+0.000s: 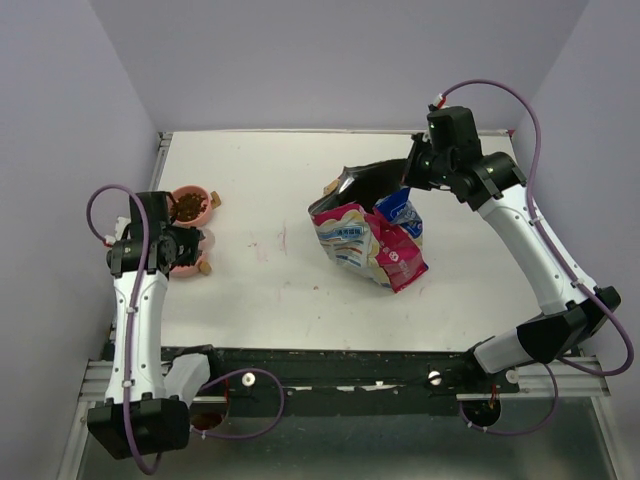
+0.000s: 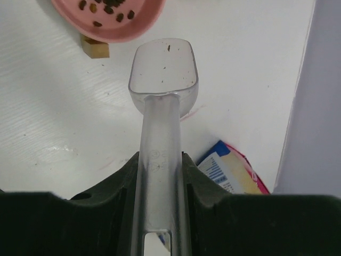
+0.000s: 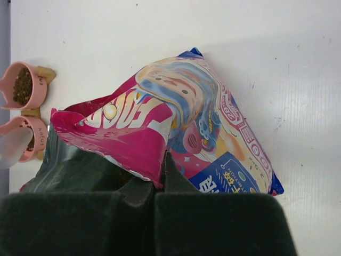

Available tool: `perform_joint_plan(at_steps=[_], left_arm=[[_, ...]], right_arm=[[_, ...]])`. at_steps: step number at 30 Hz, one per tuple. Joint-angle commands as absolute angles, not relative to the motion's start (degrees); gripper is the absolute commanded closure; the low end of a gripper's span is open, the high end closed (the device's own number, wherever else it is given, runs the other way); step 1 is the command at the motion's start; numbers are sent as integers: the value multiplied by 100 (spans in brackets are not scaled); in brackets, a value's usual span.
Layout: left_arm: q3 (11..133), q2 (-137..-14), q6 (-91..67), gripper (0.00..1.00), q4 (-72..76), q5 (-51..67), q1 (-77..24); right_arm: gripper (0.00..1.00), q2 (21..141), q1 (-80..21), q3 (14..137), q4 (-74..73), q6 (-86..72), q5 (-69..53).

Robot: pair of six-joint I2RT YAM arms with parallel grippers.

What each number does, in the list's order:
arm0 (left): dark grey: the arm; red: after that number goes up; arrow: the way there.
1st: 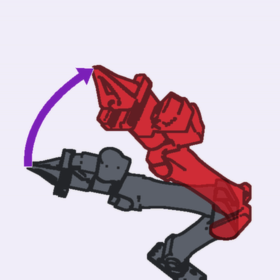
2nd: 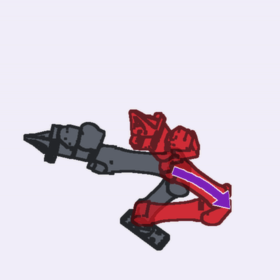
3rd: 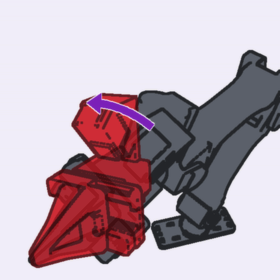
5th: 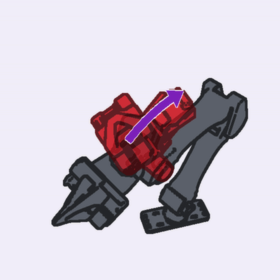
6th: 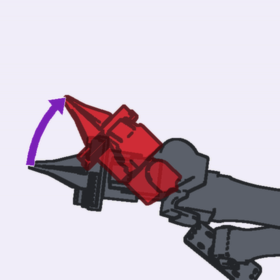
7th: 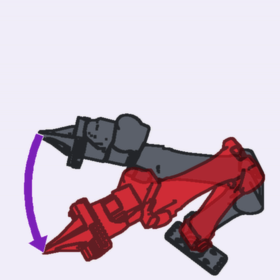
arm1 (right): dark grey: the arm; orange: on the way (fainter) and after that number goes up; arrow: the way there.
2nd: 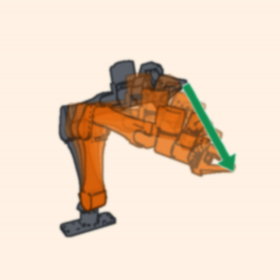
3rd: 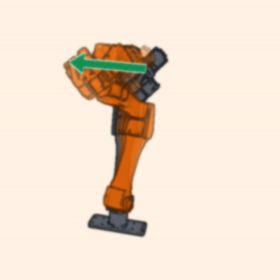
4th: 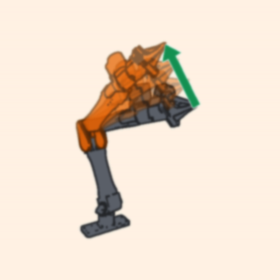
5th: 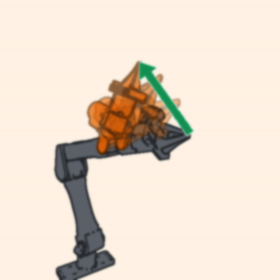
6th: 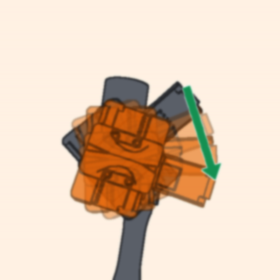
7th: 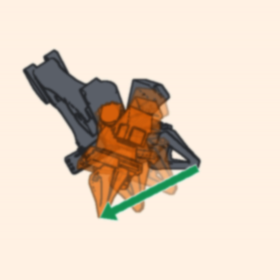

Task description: Serve the pet food

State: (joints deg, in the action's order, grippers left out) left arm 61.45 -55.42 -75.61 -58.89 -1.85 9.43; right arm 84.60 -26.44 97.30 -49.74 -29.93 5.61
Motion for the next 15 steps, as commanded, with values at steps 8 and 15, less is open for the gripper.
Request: perform_joint_plan(at_steps=[8,15], left_arm=[[6153,-5624,-4697,100,-3764,-816,-1457],[4564,-5502,-3121,100,-1427,-747,-2521]], right_arm=[[100,8095,-2461,10028,-4447,-2900,852],[100,7972,-2408,10108,-4570,-2900,1037]])
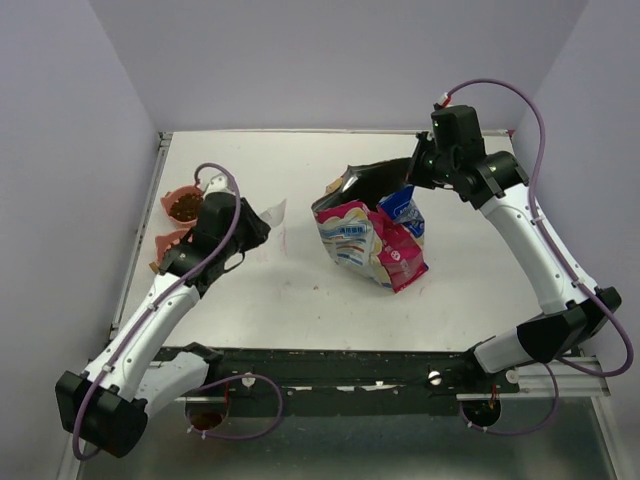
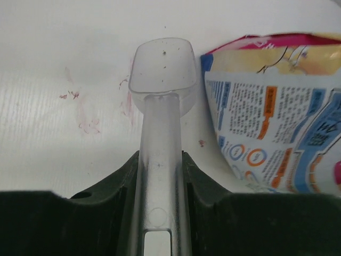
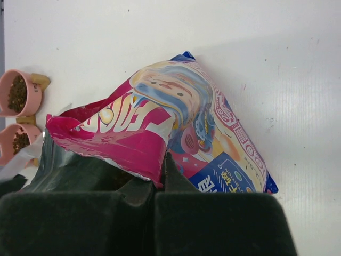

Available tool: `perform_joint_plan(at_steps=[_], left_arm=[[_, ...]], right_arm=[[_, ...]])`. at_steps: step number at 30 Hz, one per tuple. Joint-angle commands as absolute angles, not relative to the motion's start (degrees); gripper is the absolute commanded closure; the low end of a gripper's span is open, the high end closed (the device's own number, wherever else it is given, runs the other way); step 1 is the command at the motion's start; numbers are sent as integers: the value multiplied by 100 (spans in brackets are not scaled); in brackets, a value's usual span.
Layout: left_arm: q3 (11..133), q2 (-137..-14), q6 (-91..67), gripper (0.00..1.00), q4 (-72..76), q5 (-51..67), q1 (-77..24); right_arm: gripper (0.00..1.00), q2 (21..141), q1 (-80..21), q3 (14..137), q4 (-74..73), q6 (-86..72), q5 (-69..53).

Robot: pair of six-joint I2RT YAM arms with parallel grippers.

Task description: Serve the pet food

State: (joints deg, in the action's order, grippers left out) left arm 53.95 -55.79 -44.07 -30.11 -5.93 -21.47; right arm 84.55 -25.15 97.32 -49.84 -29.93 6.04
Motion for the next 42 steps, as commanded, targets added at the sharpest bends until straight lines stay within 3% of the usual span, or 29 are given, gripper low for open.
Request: perform_joint_plan(at_steps=[1,8,15,22,28,34,42], left_arm=[[4388,-5511,-3077,100,-1232,-808,-2583],[3481,-5818,-2953,100,138,-765,-2882],[3147,-6354,-3014,100,527,-1239,-3032],[3217,-6802,-3260,100,598,-896,-3032],[3199,-6864,-3506,85,300,-703,-3023],[3164,-6987,-3832,57,9,-387,-3015],[3286,-6751,-3753,32,-614,-159,-3015]], right_arm=[[100,7937,-2417,10099,-4588,-2918,1063],[100,7778,-2408,10063,-4719,-2988,1090],[100,7717,-2408,10090,-4816,-3102,1055],[100,7638,-2408,10046,-4904,-3050,1134],[100,7550,-2417,9984,-4939,-2980,1125],[100,7541,-2408,9941,-4904,-2953,1064],[100,7550,-2408,9888,-4869,-2883,1011]])
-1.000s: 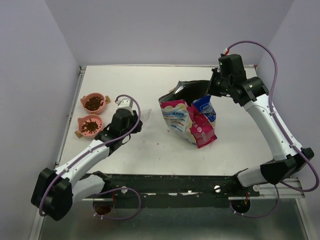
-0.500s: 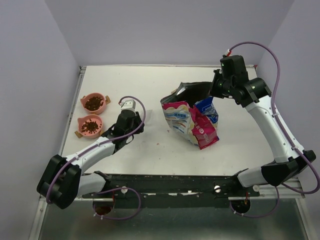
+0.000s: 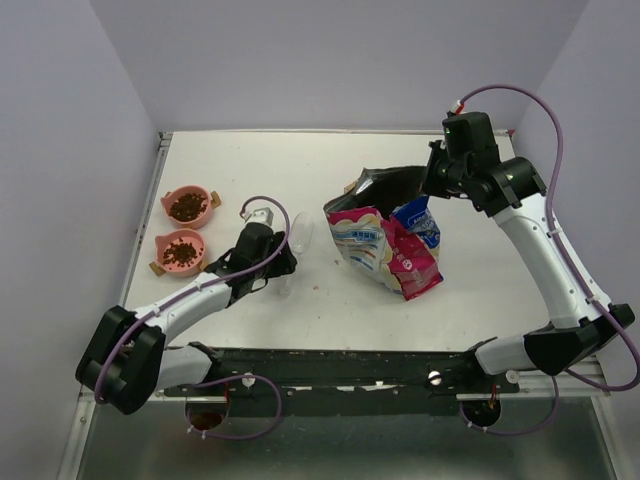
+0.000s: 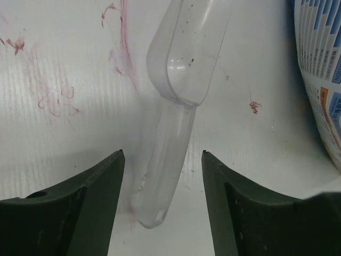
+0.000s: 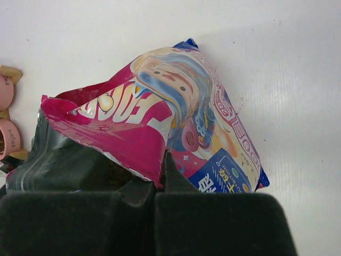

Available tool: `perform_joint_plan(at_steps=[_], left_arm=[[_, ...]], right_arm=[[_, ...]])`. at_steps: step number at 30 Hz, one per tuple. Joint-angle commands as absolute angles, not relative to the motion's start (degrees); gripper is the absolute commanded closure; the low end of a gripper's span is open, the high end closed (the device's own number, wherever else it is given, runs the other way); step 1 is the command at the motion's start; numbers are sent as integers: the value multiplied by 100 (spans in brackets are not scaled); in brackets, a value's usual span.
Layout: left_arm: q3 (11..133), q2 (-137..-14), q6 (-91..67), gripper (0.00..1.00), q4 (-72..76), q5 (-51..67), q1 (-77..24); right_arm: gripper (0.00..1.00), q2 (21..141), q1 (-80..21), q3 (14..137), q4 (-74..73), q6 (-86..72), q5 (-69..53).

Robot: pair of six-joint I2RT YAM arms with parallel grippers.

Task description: Serve the pet food

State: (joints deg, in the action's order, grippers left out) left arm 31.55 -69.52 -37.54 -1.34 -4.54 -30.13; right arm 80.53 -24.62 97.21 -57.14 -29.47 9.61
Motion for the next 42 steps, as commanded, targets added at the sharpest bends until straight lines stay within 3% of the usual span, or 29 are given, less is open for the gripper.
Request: perform_joint_plan(at_steps=[1,7,11,12,14,17,21,27,33,35,38,42], left_arm=[[3348,-6672,-3718,32,-737,-106,-3015],[4138,-6074,-3472,32,-1274,1095,-3015],[5358,-6099,-3472,32,-1608,2151,-3006],[5709,-6178,-3524,30,-1722,2319,-3015],[6325,-6345,-3612,12,-1976,2234,-3023],[7055,-6652,-3473,7,-2302,1978,-3032],[7943,-7407,-3129,8,-2802,2029,-3129],[8911,-8550,-2918,25,-3471,1908,-3401],[9360,-9201,-3014,32,-3560,1934,-3603],[9561,-9421,-3128,38,-3708,1733,-3656],[10298,-9816,-3287,72,-4418,1110,-3665],[11274,-10248,-3226,97,-5228,564,-3682]], right_arm=[[100,7559,-2408,9879,-4860,-2865,993],[100,7620,-2408,9861,-4896,-2602,678],[100,7673,-2408,9870,-4983,-2330,151],[100,7682,-2408,9870,-5010,-2233,45],[100,7682,-2417,9853,-5045,-2128,-271],[100,7655,-2400,9791,-5097,-2004,-597],[100,7646,-2408,9703,-5133,-1890,-1194],[100,7611,-2408,9668,-5220,-1846,-1415],[100,7620,-2408,9642,-5361,-1767,-1503],[100,7681,-2408,9685,-5475,-1662,-1617],[100,7796,-2408,9817,-5765,-1486,-1626],[93,7805,-2408,9817,-5958,-1494,-1433]])
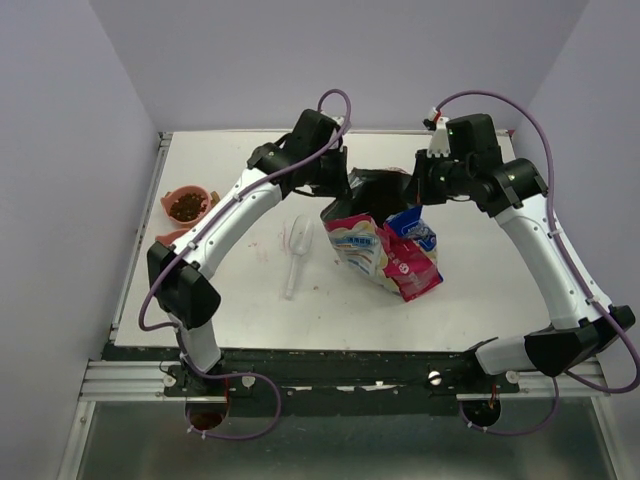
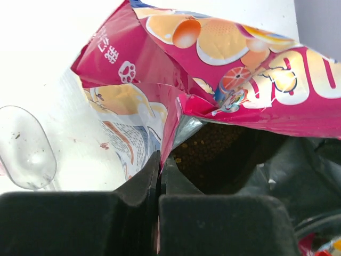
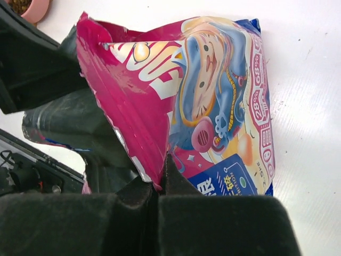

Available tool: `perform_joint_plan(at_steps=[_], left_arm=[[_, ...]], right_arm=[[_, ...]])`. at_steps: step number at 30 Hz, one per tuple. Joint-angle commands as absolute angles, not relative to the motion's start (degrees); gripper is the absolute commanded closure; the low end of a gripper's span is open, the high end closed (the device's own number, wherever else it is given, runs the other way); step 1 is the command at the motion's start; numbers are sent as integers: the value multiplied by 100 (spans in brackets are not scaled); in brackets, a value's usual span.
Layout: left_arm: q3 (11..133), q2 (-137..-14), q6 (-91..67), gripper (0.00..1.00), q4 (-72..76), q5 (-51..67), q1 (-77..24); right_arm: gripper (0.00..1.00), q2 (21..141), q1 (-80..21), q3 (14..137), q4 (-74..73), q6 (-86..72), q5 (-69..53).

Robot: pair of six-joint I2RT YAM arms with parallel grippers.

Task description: Serve the pet food

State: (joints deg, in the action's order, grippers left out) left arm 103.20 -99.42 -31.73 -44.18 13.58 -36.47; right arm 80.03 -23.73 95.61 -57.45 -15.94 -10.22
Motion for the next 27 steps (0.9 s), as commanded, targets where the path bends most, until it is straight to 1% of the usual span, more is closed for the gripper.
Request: perform_joint_plan(at_steps=[1,2,6,10,12,15,17,19,21,23,25,27], left_arm=[[11459,-10300,-3208,100,-5386,406,-3700],[11609,-10309,-3252,100,-5527,178,-3718],[12163,-10213,-3909,100,-6247,-815,-3762],[12401,-9994,-4770,100,-6591,-1151,-3832],[12506,-9914,-5218,100,-6758,-1318,-3876],[12699,-9949,-5633,100,-6907,-1204,-3876],[13050,-10063,-5888,100,-7118,-1256,-3876],[13367,-10168,-6081,100,-7233,-1423,-3832],[13500,-10213,-6292,100,-7155,-1354,-3718],[13474,-10222,-6573,100,-7032,-1257,-3595],[13404,-10239,-6636,100,-6830,-1143,-3542],[13395,-10274,-6653,100,-6733,-1116,-3525]], right_arm=[[89,7848,-2408,9852,-6037,-1512,-1424],[86,7910,-2408,9896,-6134,-1564,-1441],[66,8033,-2548,10098,-6486,-1889,-1135],[53,7989,-2952,10117,-6627,-2153,-897],[52,7989,-3381,9976,-6592,-2258,-766],[52,8059,-4138,9747,-6583,-2434,-353],[52,8130,-4490,9869,-6749,-2478,182],[52,8156,-4675,10071,-6916,-2400,439],[52,8174,-4824,10169,-6952,-2242,413],[52,8165,-4965,10055,-6873,-2092,343],[52,8156,-5045,9958,-6829,-2039,552],[49,8069,-5045,9941,-6751,-1978,807]])
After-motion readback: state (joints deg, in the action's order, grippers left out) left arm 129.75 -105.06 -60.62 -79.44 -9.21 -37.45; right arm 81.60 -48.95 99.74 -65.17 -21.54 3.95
